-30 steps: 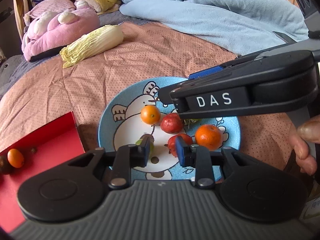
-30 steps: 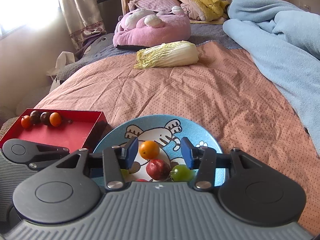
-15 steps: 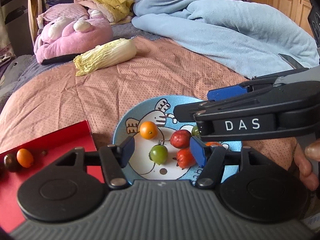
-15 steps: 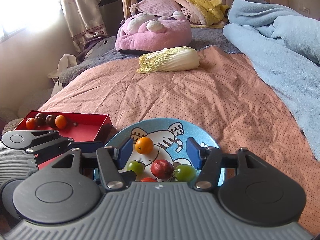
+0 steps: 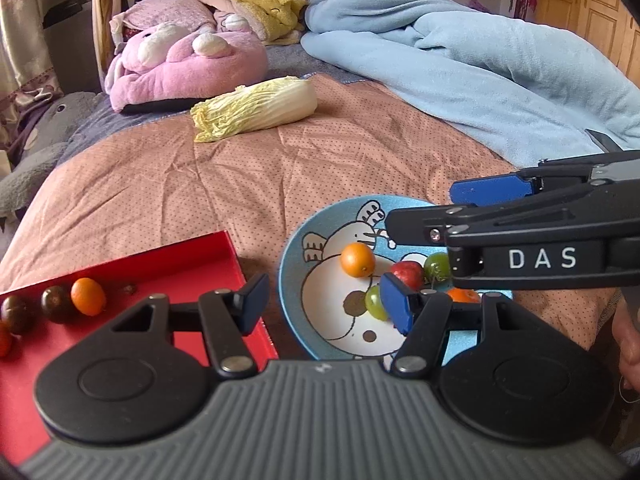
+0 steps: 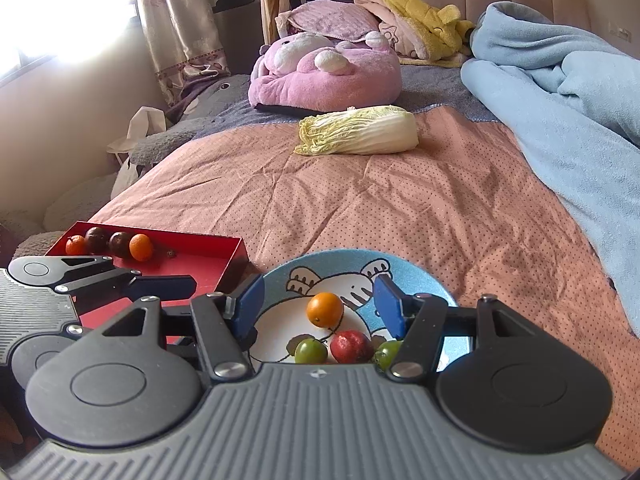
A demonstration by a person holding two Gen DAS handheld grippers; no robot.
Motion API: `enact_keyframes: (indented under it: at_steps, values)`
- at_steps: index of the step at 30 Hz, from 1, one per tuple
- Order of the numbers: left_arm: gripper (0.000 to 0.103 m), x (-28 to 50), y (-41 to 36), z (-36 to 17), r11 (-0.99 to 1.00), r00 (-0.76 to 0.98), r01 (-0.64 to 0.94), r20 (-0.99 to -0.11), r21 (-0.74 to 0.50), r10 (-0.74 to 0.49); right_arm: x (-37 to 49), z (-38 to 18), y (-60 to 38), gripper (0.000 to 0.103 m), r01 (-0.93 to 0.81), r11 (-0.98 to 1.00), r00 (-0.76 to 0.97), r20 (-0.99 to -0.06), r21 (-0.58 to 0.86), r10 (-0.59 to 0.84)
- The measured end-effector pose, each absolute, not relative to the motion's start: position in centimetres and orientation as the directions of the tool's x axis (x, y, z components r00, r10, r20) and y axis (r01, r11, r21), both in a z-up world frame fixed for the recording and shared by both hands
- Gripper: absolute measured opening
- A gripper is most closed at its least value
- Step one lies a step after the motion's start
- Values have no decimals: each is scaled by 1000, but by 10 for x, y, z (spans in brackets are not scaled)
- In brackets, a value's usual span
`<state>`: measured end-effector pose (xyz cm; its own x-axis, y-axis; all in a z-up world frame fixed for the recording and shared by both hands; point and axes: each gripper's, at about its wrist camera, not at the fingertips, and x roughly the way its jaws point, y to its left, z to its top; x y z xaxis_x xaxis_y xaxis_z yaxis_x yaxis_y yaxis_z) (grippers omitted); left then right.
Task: Organize fruits
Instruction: 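Move both open grippers back over the red tray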
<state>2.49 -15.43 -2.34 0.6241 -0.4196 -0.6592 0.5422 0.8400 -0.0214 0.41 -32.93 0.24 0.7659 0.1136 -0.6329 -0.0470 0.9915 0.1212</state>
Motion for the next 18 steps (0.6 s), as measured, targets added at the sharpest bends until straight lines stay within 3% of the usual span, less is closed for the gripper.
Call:
enact_keyframes:
  at_steps: [18]
  values:
    - [64, 52, -80, 3, 934, 719, 355, -650, 40, -246, 9, 19, -287, 67, -136, 984, 763, -621, 114, 177]
